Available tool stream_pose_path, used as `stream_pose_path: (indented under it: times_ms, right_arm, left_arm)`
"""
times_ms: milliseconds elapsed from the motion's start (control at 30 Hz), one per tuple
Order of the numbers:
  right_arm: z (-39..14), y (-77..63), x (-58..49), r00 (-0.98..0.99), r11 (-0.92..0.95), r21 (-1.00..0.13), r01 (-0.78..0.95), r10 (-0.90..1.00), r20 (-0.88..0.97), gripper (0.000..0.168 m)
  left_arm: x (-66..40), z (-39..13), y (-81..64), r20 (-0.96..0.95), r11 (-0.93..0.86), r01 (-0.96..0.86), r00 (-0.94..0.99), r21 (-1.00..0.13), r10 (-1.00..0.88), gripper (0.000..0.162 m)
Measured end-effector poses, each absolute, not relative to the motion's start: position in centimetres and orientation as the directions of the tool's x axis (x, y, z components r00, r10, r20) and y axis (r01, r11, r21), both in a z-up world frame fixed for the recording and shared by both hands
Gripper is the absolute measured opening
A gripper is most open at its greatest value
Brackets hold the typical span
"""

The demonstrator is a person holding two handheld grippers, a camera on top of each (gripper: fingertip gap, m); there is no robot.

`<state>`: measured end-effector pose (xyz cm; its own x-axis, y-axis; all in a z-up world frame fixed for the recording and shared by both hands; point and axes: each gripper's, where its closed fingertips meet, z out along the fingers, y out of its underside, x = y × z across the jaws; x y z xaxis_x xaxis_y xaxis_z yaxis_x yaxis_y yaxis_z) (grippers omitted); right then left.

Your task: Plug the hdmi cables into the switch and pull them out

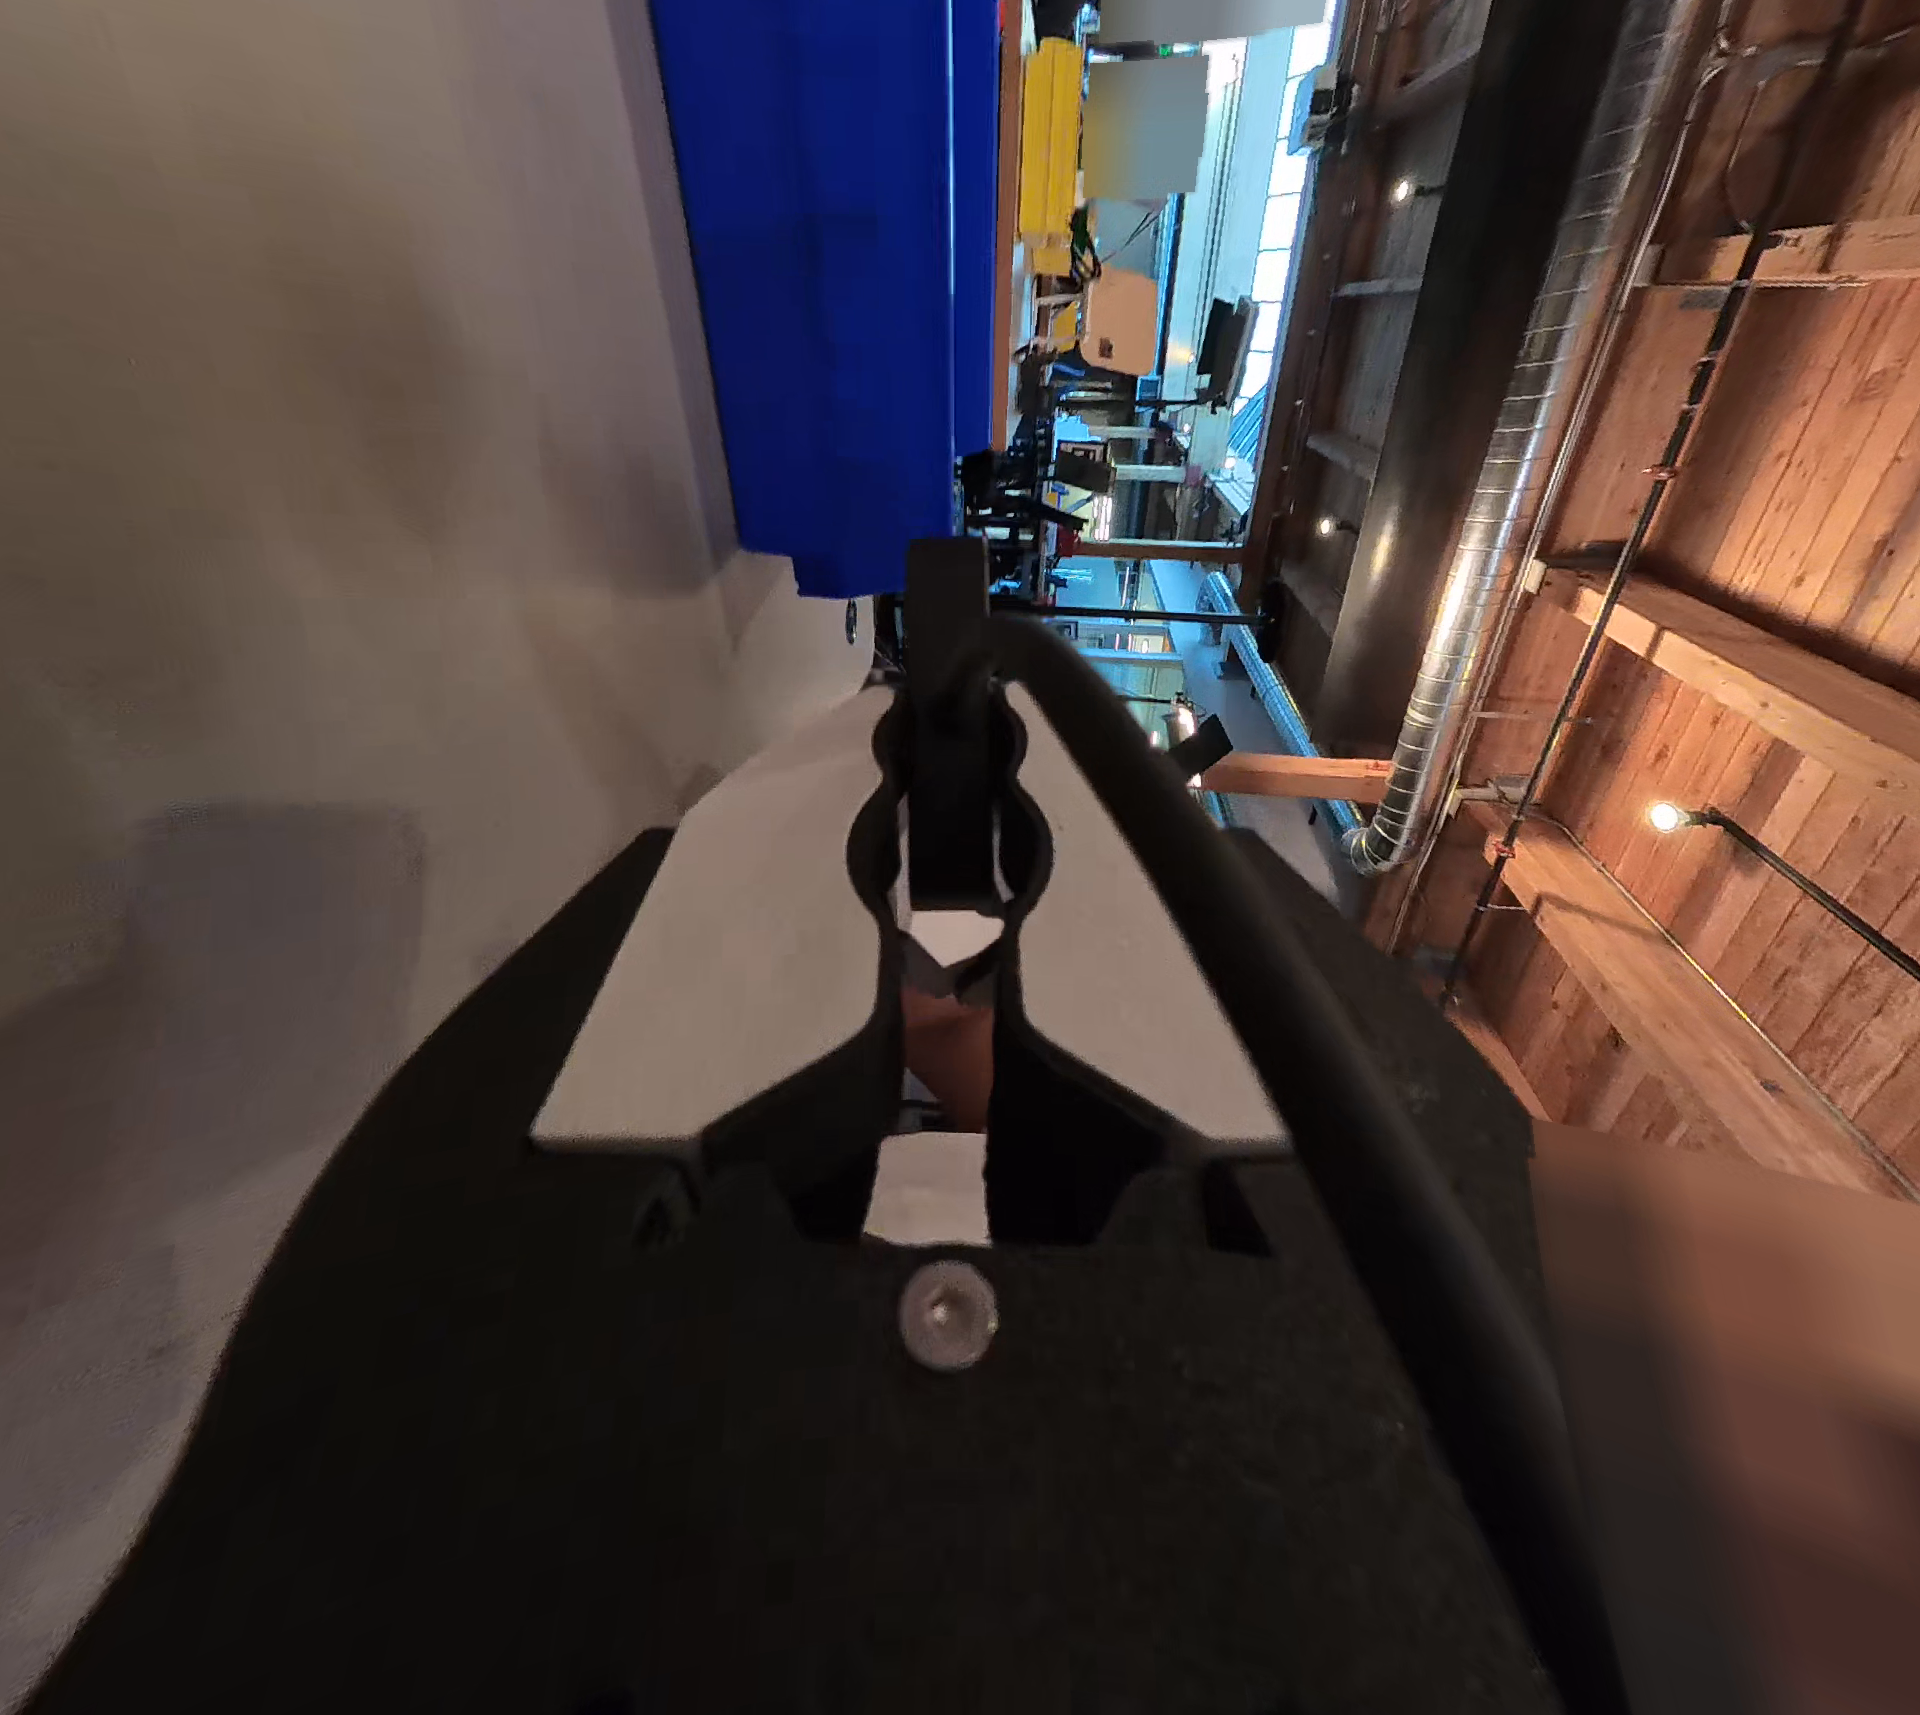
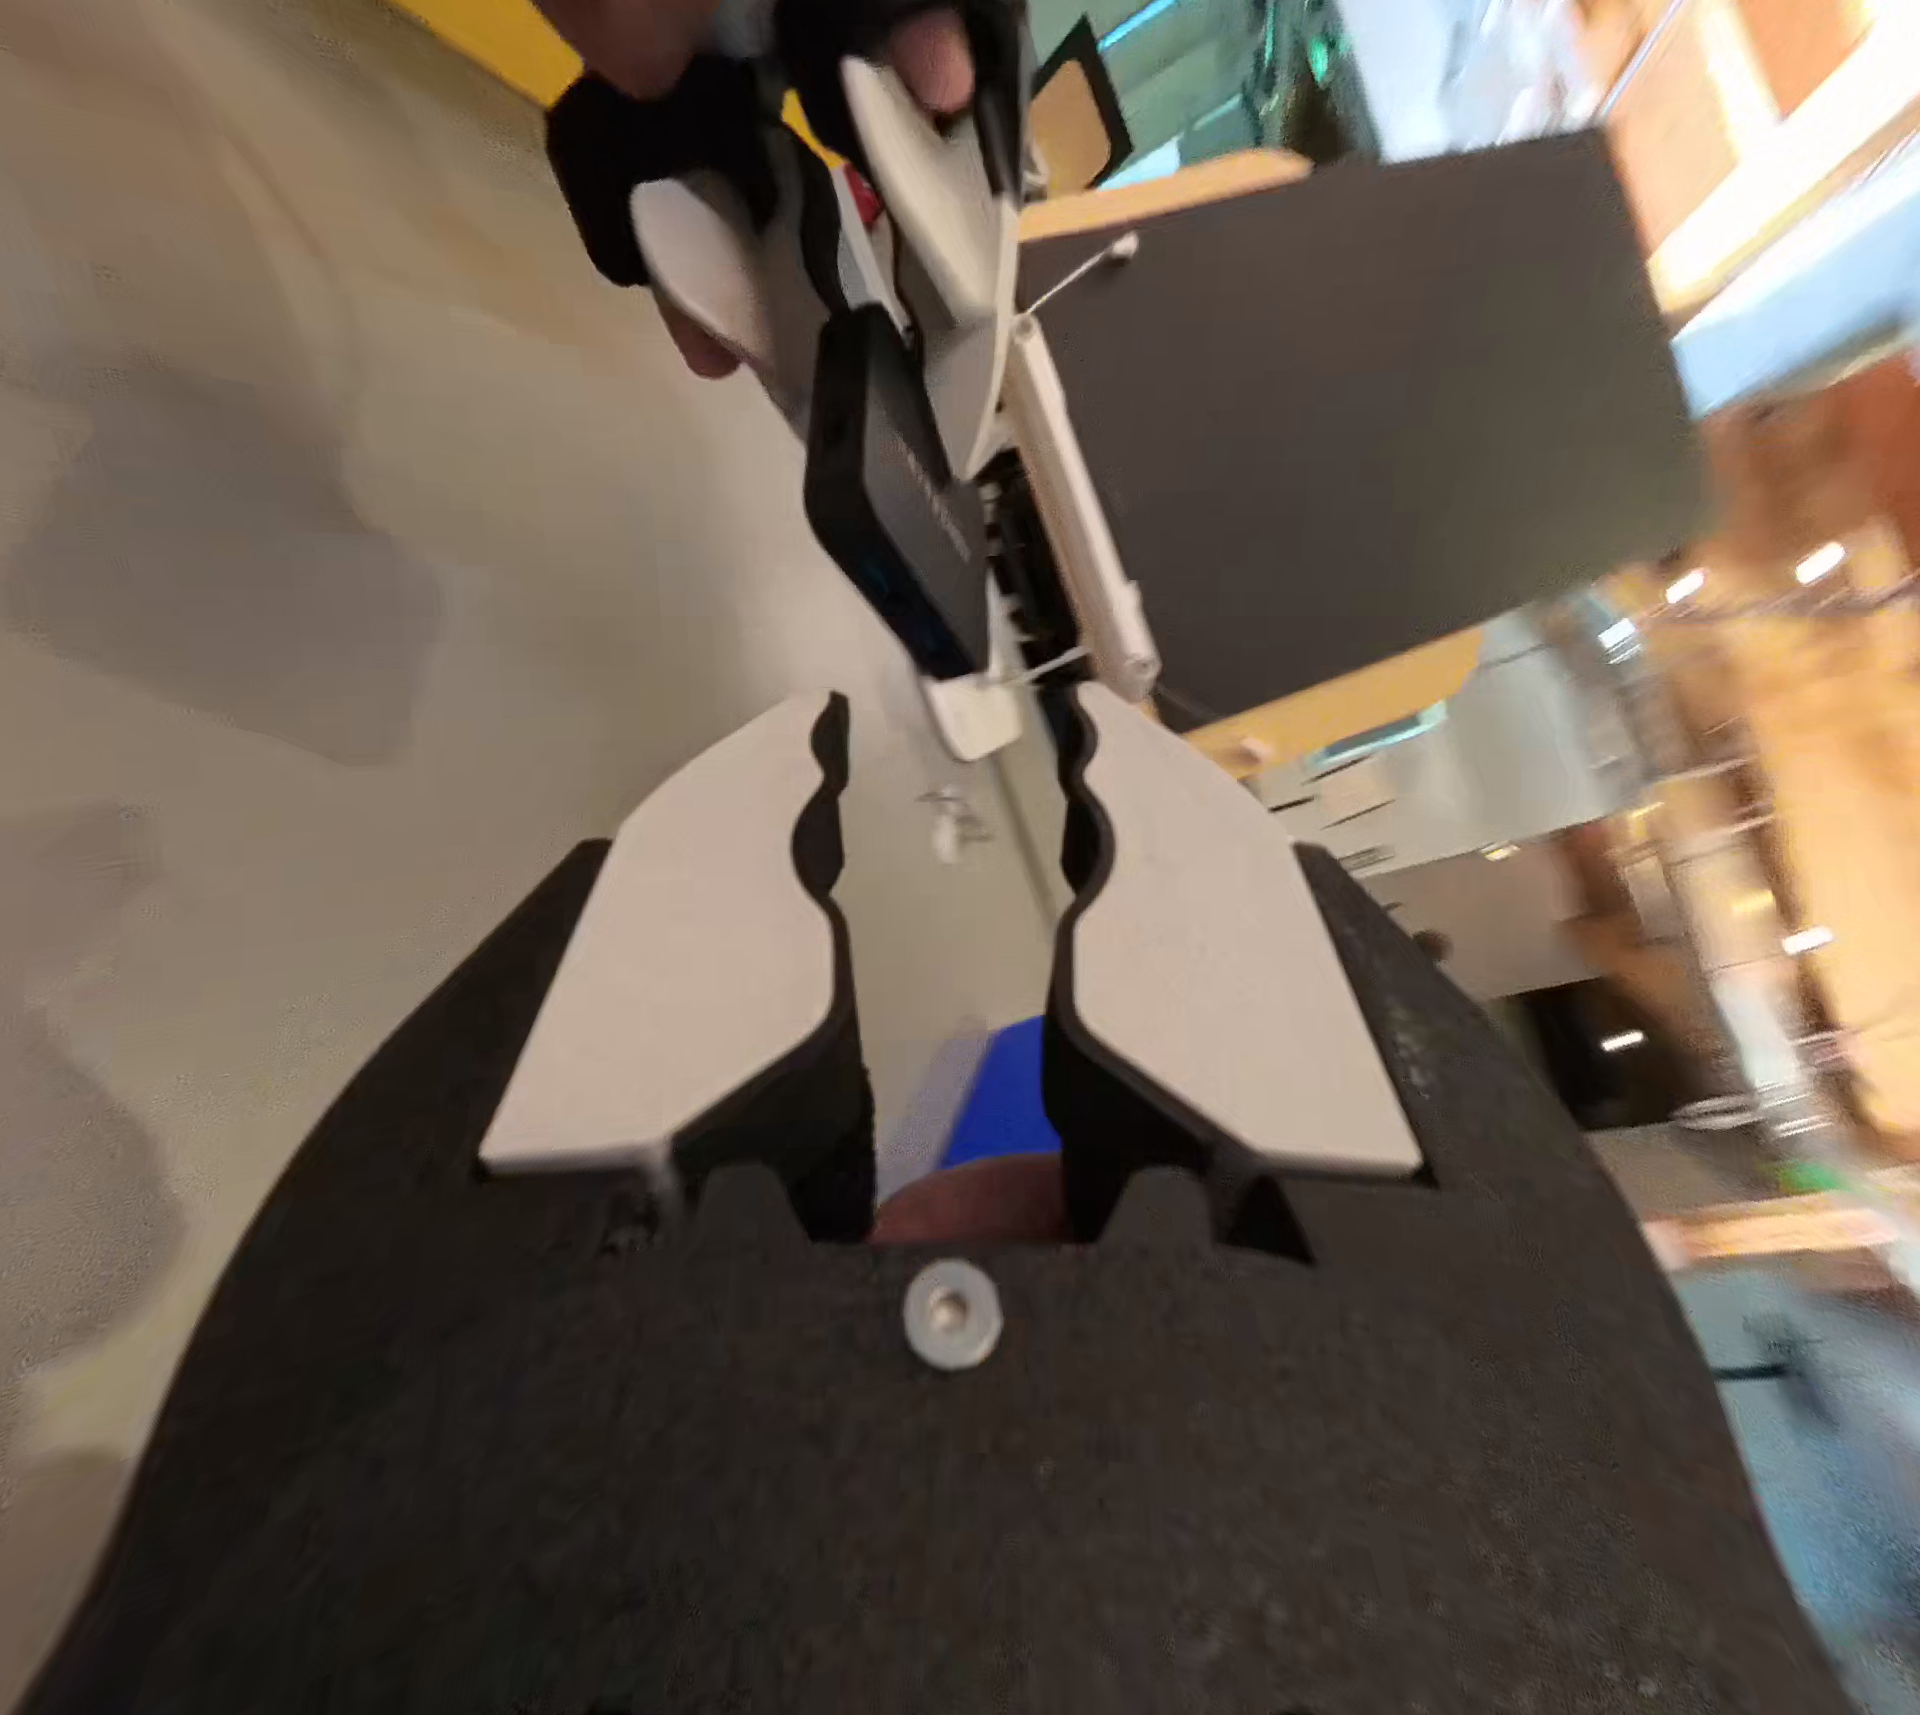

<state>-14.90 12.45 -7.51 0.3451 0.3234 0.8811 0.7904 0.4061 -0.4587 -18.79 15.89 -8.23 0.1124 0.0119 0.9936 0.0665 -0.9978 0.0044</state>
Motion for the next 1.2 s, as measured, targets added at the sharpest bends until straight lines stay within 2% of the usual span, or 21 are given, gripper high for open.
stream_pose_path:
  times_ms: [33, 133, 200, 267, 300, 400, 500, 633, 667, 900, 1000, 1067, 1200]
  right_arm:
    - [-7.3, 12.1, -15.2, 0.282, 0.448, -0.379, 0.81, 0.271, 0.921, 0.035]
    - [-7.7, 11.8, -16.2, 0.128, 0.517, -0.199, 0.833, 0.172, 0.977, 0.032]
    - [-8.0, 12.0, -16.5, 0.093, 0.529, -0.159, 0.834, 0.15, 0.984, 0.033]
    - [-7.4, 12.0, -16.6, 0.092, 0.54, -0.128, 0.832, 0.094, 0.991, 0.025]
    - [-6.9, 11.8, -16.6, 0.087, 0.557, -0.104, 0.824, 0.056, 0.995, 0.014]
    - [-6.5, 11.1, -17.0, 0.064, 0.604, -0.049, 0.795, -0.004, 0.998, 0.013]
    - [-6.7, 10.5, -17.5, 0.095, 0.64, -0.09, 0.763, 0.027, 0.995, 0.013]
    - [-6.8, 10.8, -17.2, 0.223, 0.637, -0.308, 0.707, 0.213, 0.951, 0.013]
    - [-7.1, 10.9, -17.1, 0.242, 0.626, -0.357, 0.694, 0.264, 0.934, 0.013]
    - [-7.8, 13.7, -16.4, 0.305, 0.56, -0.525, 0.64, 0.442, 0.844, 0.013]
    - [-7.6, 15.4, -17.4, 0.314, 0.556, -0.569, 0.606, 0.49, 0.813, 0.013]
    - [-7.9, 16.8, -18.6, 0.293, 0.578, -0.552, 0.601, 0.484, 0.825, 0.013]
    - [-10.2, 20.1, -20.9, 0.259, 0.632, -0.482, 0.607, 0.416, 0.872, 0.013]
  left_arm:
    - [-18.3, -8.2, 15.5, 0.994, -0.999, 0.051, 0.11, 0.01, 0.015, 0.014]
    - [-16.9, -7.6, 13.8, 0.993, -1.0, -0.015, 0.116, -0.018, -0.019, 0.014]
    - [-16.3, -7.0, 13.2, 0.992, -0.999, -0.034, 0.118, -0.04, -0.044, 0.014]
    - [-15.9, -7.0, 12.6, 0.99, -0.997, -0.055, 0.131, -0.055, -0.062, 0.014]
    - [-15.8, -7.0, 12.4, 0.991, -0.997, -0.066, 0.123, -0.048, -0.056, 0.015]
    - [-15.7, -6.9, 12.1, 0.995, -0.997, -0.068, 0.092, -0.042, -0.049, 0.015]
    - [-15.6, -7.2, 11.6, 0.99, -0.99, -0.104, 0.097, -0.091, -0.101, 0.017]
    - [-17.4, -8.2, 11.5, 0.969, -0.973, -0.121, 0.127, -0.195, -0.21, 0.047]
    - [-18.2, -8.4, 11.5, 0.964, -0.97, -0.108, 0.13, -0.219, -0.232, 0.049]
    - [-24.8, -10.1, 6.9, 0.859, -0.872, 0.063, 0.219, -0.485, -0.462, 0.038]
    - [-27.2, -11.4, 3.4, 0.705, -0.737, 0.07, 0.364, -0.672, -0.608, 0.035]
    - [-28.8, -12.4, 2.0, 0.572, -0.627, 0.059, 0.482, -0.777, -0.663, 0.034]
    - [-31.6, -13.5, 1.3, 0.35, -0.46, -0.007, 0.638, -0.888, -0.686, 0.042]
